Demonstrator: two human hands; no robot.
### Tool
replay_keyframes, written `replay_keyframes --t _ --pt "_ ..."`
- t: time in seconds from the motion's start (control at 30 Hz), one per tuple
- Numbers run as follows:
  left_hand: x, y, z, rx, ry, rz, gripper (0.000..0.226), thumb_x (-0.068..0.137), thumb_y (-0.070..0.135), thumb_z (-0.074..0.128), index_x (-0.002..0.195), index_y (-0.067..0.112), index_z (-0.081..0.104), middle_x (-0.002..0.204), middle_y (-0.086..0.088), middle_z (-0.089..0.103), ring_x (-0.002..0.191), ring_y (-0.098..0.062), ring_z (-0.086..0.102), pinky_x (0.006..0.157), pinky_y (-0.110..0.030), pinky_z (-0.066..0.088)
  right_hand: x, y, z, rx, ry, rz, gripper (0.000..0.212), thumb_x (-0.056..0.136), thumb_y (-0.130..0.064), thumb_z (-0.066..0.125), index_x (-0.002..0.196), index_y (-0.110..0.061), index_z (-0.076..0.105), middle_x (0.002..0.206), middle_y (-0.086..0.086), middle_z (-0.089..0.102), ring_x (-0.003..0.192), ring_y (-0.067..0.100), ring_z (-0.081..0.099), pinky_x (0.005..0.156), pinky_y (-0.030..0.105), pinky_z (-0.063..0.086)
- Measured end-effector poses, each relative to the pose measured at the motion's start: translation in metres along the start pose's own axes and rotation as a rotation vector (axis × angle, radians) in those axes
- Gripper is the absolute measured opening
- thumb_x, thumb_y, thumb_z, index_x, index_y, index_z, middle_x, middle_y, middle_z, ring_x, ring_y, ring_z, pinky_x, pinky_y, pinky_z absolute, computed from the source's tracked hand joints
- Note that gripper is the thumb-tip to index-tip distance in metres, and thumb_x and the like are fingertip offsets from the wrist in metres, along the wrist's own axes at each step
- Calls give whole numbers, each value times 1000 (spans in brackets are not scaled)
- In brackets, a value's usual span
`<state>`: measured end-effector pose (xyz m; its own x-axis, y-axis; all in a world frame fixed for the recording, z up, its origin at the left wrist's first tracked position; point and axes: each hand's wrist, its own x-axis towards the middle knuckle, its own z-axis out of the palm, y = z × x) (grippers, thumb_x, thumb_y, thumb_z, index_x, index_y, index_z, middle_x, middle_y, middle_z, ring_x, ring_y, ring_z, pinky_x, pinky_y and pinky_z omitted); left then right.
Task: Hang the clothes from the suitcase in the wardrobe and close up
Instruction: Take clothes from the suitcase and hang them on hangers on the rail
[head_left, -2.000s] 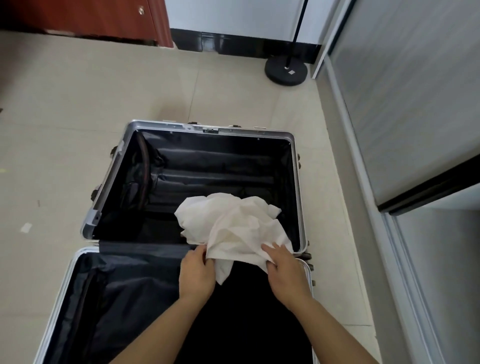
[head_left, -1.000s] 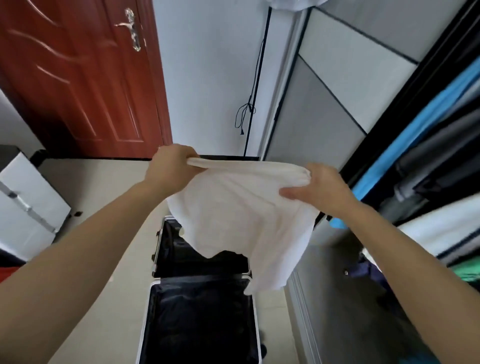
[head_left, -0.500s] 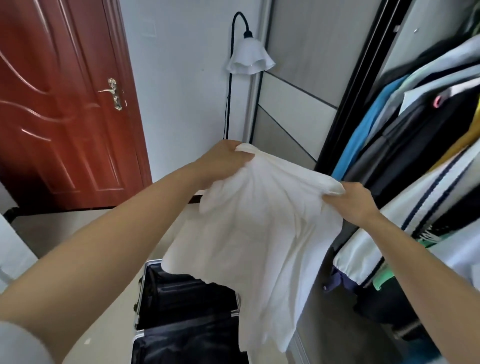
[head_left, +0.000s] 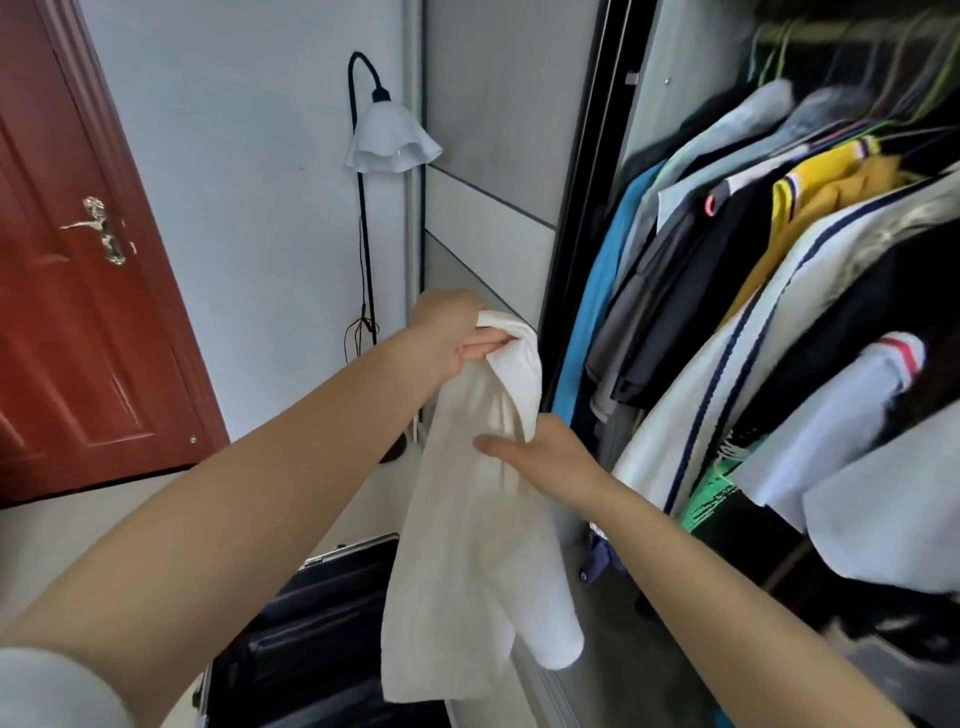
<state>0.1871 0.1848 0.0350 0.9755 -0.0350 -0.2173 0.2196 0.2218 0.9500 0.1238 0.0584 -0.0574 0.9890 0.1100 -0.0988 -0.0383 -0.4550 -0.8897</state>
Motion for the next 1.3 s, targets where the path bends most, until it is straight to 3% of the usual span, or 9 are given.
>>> replay_keyframes --t 0.07,0.13,0.4,0.53,0.67,0.87,1.03,1.13,1.3 --pt "8 3 -5 -106 62 33 38 98 -1 39 135 6 45 107 -25 62 52 -24 67 52 -35 59 14 6 -4 90 231 19 26 92 -22 61 77 -1 63 69 6 60 67 21 59 61 26 41" --pt "12 8 -13 -183 110 87 40 98 -1 37 133 14 50 125 -23 56 67 -30 68 55 -37 60 22 7 -22 165 243 18 35 94 -29 59 90 6 67 79 14 67 74 27 64 69 31 45" --pt "18 13 -44 -270 124 75 14 96 7 50 104 11 61 115 -13 60 84 -24 68 68 -36 61 34 -17 -68 136 102 -15 40 98 -48 50 100 -17 73 91 0 76 85 16 72 79 26 56" --pt "10 -4 -42 -31 -57 79 52 69 28 78 114 21 55 115 0 57 109 -15 57 90 -45 53 43 -54 -70 189 77 -36 24 98 -38 54 103 -23 72 98 3 76 94 20 71 86 31 55" --pt "8 -30 -31 135 -75 116 60 69 31 84 120 25 53 107 11 58 103 -6 54 82 -37 51 40 -74 -68 136 108 -68 22 97 -29 51 84 -23 68 80 -4 69 76 13 65 69 24 48" --pt "18 -39 -11 -204 6 -59 20 82 4 69 87 14 52 88 -5 53 78 -13 59 85 -38 55 26 -71 -75 -70 64 -37 17 85 -25 51 73 -14 55 69 2 52 65 16 51 62 30 38" --pt "27 -43 6 -347 119 -46 32 84 -9 54 114 0 58 73 -8 55 38 -6 46 46 -19 51 18 -48 -87 -87 78 -113 28 85 -21 60 62 -8 50 60 2 41 56 13 42 54 25 32" --pt "32 -35 15 -394 122 -11 44 88 -7 42 130 2 50 96 -11 58 41 -9 41 42 -16 47 20 -28 -96 -109 185 -90 42 89 -37 62 66 -2 58 65 6 51 62 14 50 63 27 40" --pt "15 -14 43 -262 98 134 45 89 -4 24 108 26 51 92 -3 55 67 -15 51 51 -23 42 17 -15 -101 -493 295 -161 46 94 -29 56 54 -17 37 52 -6 37 49 9 35 52 25 28"
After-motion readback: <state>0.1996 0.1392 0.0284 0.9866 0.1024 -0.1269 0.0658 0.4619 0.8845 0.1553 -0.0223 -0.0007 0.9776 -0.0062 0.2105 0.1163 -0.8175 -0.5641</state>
